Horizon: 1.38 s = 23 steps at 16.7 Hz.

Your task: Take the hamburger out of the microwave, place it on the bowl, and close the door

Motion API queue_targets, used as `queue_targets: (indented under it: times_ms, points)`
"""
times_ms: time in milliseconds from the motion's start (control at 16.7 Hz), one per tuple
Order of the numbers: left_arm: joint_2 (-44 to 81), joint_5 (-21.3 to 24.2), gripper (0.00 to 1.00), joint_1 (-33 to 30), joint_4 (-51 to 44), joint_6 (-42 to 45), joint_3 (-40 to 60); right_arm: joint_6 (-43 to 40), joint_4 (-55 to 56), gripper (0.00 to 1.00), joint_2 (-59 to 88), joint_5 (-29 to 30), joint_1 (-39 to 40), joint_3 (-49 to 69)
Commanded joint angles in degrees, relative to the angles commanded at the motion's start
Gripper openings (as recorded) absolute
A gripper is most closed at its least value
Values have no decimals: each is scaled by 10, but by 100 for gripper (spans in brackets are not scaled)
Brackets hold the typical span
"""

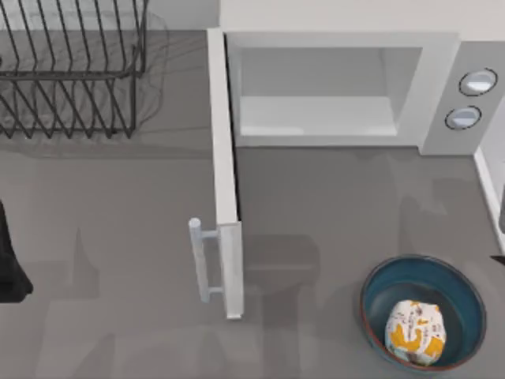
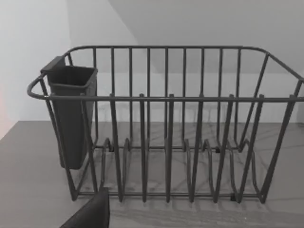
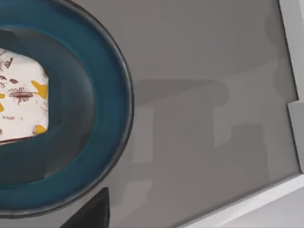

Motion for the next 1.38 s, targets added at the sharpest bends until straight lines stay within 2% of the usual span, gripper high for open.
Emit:
queue_targets:
  times_ms: [300, 480, 600, 840, 1140, 1380]
  points:
    - [0, 0, 100, 0, 0, 0, 0, 352, 216, 100, -308, 55, -58, -231]
    - [0, 0, 100, 0, 0, 0, 0, 503, 325, 100, -454, 83, -90, -356]
    - [0, 0, 100, 0, 0, 0, 0, 575, 381, 100, -525, 98, -107, -420]
    - [0, 0, 100, 0, 0, 0, 0, 646, 437, 100, -595, 115, -125, -483]
    - [0, 0, 100, 0, 0, 0, 0, 649, 440, 100, -598, 116, -126, -486]
    - [0, 0, 70, 0, 0, 0, 0, 649, 440, 100, -598, 116, -126, -486]
